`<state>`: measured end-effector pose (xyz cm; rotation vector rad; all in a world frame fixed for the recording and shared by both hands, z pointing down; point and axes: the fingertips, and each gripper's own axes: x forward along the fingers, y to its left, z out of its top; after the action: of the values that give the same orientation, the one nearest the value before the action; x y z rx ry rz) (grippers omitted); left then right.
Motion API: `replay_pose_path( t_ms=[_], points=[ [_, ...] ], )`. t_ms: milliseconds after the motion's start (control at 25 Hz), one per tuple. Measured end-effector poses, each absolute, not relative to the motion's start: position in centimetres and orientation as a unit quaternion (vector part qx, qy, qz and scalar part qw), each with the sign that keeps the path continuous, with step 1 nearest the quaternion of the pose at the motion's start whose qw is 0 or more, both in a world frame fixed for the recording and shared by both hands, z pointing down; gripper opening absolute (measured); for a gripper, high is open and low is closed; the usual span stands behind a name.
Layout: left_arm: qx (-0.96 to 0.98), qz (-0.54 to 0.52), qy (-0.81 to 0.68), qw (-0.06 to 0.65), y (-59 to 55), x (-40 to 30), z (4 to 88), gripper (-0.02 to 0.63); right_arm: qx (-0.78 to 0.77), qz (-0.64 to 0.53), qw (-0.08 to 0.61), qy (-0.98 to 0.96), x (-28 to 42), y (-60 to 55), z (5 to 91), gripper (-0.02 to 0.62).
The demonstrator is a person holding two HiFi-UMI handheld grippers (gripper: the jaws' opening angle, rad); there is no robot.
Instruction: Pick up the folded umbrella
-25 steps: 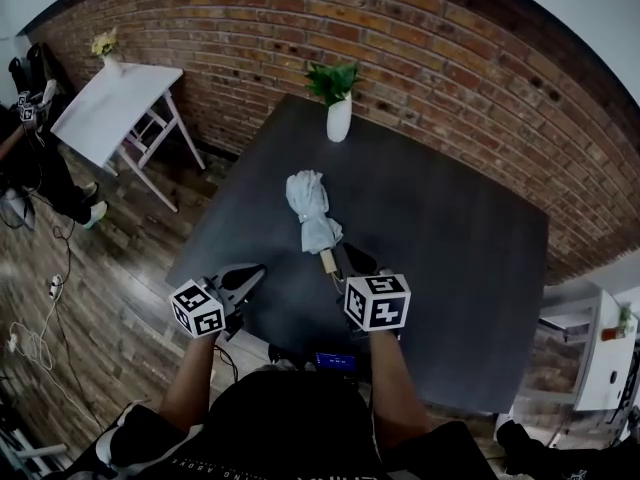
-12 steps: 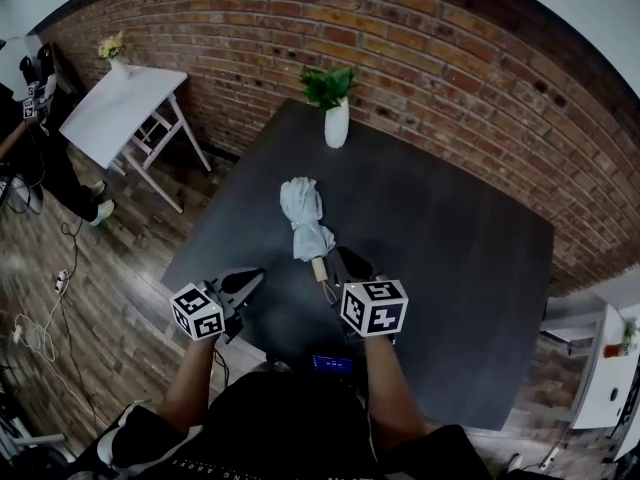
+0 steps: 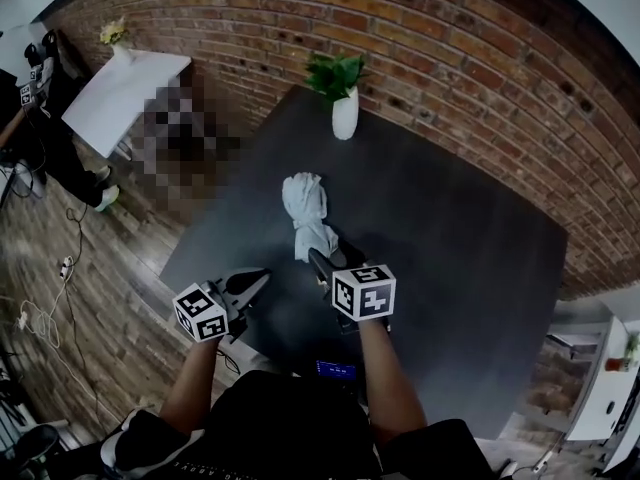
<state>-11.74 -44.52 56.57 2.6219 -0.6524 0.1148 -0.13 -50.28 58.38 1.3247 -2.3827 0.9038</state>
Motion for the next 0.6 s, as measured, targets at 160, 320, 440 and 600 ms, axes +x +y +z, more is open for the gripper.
replay_pose_path(
  t_ms=[160, 320, 440, 600],
  points=[
    [0.946, 0.040, -0.227, 0.228, -46.8, -11.8, 57.3, 0.002, 0.462, 0.327, 0.153, -0.810, -1.1, -52.9, 60.6, 0.285],
    [0.947, 0.042, -0.212, 0.236, -48.9, -11.4, 58.2, 0.002, 0.473, 0.336, 0.181, -0.794, -1.5, -55.5, 63.0, 0.330],
    [0.947, 0.047, -0.203, 0.243, -50.3, -11.1, 59.0, 0.003, 0.473, 0.337, 0.209, -0.787, -2.2, -57.1, 64.7, 0.365],
    [0.944, 0.053, -0.199, 0.257, -51.4, -11.3, 60.3, 0.003, 0.473, 0.332, 0.256, -0.775, -3.1, -58.5, 67.2, 0.365]
  ],
)
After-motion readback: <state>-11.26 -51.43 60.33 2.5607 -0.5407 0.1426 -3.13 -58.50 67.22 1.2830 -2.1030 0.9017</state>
